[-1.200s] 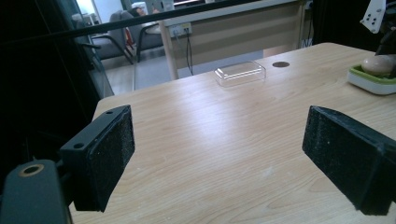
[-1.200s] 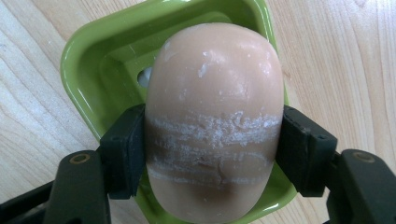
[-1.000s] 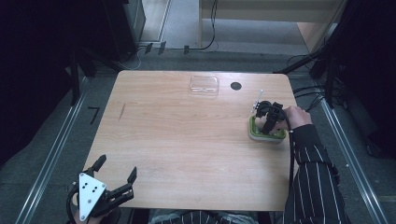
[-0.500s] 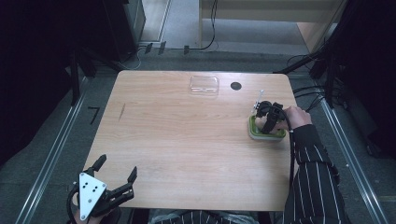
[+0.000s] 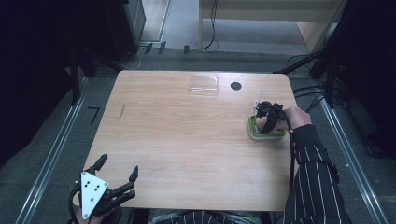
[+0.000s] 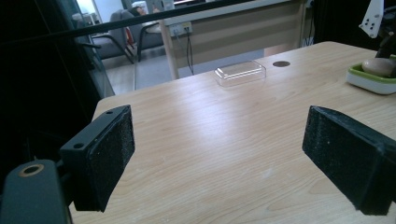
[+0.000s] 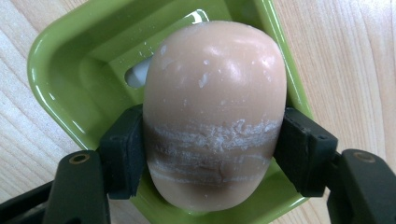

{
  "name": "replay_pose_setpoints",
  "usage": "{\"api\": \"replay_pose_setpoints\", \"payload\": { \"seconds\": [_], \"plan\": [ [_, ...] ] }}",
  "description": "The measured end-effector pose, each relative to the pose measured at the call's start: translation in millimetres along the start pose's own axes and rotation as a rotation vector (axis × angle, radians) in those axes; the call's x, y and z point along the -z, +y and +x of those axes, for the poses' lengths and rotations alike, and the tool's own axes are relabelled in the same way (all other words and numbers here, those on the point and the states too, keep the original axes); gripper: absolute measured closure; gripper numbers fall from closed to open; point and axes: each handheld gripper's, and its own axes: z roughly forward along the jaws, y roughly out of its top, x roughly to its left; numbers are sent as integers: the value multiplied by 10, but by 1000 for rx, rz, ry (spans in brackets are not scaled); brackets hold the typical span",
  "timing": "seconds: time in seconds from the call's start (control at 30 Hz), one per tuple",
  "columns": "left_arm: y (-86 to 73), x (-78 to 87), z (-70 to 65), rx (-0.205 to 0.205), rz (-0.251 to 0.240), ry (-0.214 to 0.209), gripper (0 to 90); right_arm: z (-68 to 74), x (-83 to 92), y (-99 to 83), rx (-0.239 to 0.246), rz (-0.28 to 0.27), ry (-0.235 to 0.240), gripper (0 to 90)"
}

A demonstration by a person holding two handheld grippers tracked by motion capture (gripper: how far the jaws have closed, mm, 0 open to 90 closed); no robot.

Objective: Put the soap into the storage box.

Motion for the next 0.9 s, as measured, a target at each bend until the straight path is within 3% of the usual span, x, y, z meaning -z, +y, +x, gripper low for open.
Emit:
{"api": "replay_pose_setpoints", "payload": {
  "seconds": [0.27, 0.57, 0.7, 0.9],
  "plan": [
    [-3, 22, -5, 0, -4, 2, 96, 3, 2, -8, -50, 24, 10, 330],
    [-18, 48, 21, 2, -12, 1, 96, -1, 4, -1, -69, 37, 8, 319],
    [-18, 46, 21, 2, -13, 0, 96, -20, -9, -23, -86, 21, 31, 316],
    [-14, 34, 4, -6, -14, -6, 96, -26, 8, -41, -99, 21, 28, 304]
  ]
}}
